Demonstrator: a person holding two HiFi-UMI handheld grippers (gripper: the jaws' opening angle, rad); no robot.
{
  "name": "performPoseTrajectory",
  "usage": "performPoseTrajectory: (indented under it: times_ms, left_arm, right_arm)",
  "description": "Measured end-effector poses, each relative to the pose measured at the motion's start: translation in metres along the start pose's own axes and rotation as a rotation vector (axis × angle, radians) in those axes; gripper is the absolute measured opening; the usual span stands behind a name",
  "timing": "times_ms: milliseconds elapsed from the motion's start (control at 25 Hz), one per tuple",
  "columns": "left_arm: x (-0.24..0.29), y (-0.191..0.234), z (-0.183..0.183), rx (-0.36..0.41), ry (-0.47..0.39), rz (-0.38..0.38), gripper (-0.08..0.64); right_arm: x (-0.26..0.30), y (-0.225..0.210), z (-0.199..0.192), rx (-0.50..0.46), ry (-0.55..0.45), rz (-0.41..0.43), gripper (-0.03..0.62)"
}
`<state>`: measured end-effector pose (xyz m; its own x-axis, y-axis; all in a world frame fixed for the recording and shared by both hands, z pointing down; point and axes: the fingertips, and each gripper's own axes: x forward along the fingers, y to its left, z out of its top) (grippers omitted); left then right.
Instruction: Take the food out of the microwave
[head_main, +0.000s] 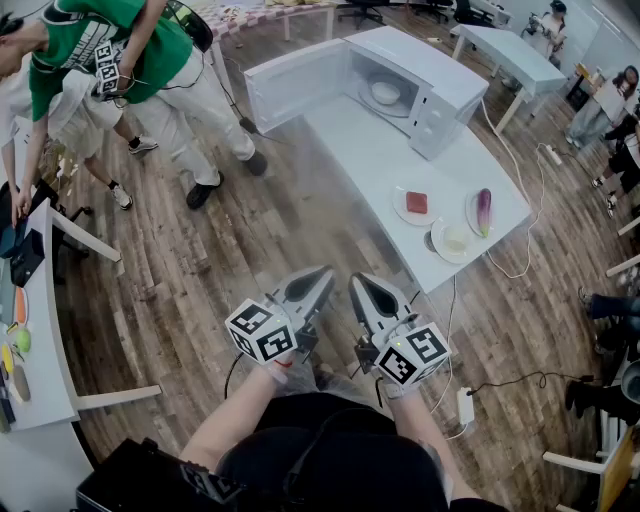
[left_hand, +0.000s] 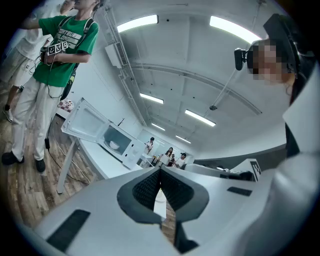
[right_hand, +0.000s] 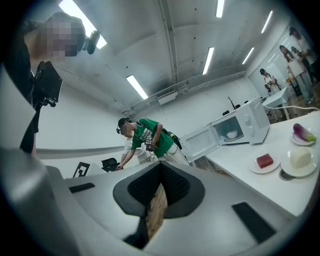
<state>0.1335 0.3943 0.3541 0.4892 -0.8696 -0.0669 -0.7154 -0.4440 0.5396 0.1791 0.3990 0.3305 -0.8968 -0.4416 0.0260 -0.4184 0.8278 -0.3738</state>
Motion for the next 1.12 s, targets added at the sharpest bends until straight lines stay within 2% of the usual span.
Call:
performPoseTrajectory:
  times_ms: [160, 360, 600, 800, 1120]
  left_arm:
    - [0.005, -0.003, 0.004, 0.035, -0.012, 0.002, 0.011]
    - [0.002, 0.002, 0.013, 0.069, -0.035, 0.036, 0.011]
    - [-0.002, 0.022, 0.012, 0.043, -0.030, 0.069, 0.011]
    - [0.020, 0.039, 0.012, 0.027, -0.007, 0.044, 0.011]
    - [0.055, 0.085, 0.043, 0.033, 0.007, 0.011, 0.011]
  right_arm:
    - [0.000, -0.001, 0.001, -0.012, -0.002, -0.006, 0.019]
    - [0.006, -0.002, 0.002, -0.087, 0.012, -0.012, 0.018]
    - [0.020, -0.008, -0.005, -0.086, 0.035, -0.023, 0.018]
    - [0.034, -0.032, -0.009, -0.074, 0.049, -0.077, 0.019]
    - [0.088, -0.066, 0.002, -0.040, 0.030, -0.102, 0.020]
